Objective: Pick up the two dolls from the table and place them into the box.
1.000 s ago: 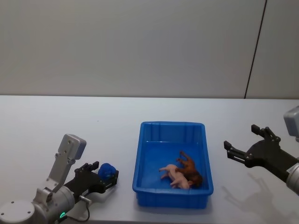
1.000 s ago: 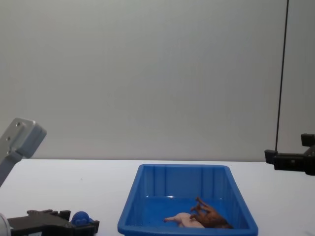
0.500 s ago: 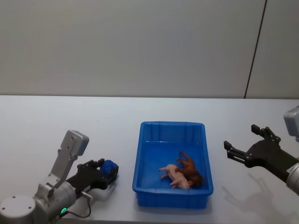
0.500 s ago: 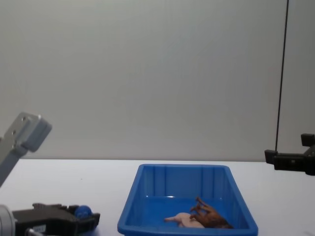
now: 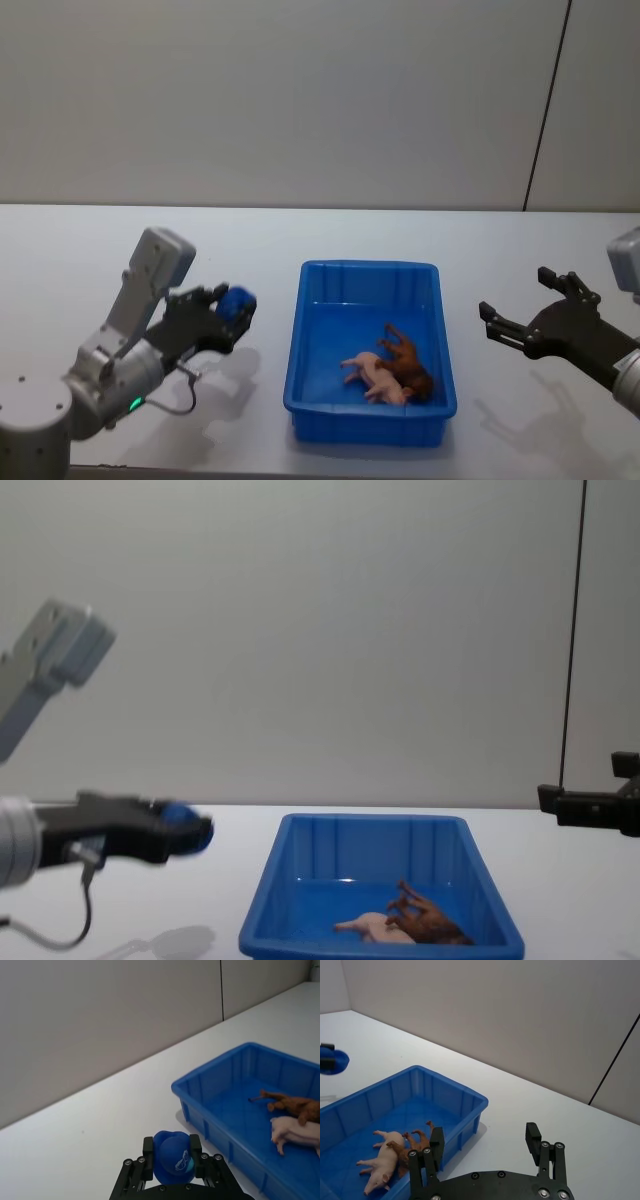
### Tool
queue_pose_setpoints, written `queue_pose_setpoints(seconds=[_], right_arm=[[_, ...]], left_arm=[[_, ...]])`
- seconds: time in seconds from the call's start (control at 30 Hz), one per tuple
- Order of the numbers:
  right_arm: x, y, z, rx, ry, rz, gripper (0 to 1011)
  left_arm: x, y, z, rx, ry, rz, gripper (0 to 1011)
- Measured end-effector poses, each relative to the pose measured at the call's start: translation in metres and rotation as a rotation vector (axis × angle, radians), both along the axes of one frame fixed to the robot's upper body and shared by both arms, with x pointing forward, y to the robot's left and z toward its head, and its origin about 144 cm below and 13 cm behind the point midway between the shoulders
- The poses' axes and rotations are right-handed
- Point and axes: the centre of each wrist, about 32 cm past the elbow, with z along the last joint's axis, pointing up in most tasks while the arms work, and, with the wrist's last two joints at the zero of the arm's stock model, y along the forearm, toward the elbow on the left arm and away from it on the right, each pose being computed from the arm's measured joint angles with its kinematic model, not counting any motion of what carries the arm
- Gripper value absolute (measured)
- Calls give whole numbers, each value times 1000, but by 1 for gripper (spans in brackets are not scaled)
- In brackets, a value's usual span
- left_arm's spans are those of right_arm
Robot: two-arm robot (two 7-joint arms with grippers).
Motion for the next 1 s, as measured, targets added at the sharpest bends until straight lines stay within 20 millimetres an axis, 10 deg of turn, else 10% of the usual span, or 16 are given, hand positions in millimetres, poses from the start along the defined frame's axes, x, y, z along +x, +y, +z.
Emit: queue_pose_setpoints(seconds=[0.63, 1.0], right_arm=[[0, 0, 0, 0, 0, 0, 1001], [0, 0, 0, 0, 0, 0, 1001]], left_arm=[[28, -48, 29, -60, -127, -180, 314], [41, -72, 25, -104, -140, -269, 629]])
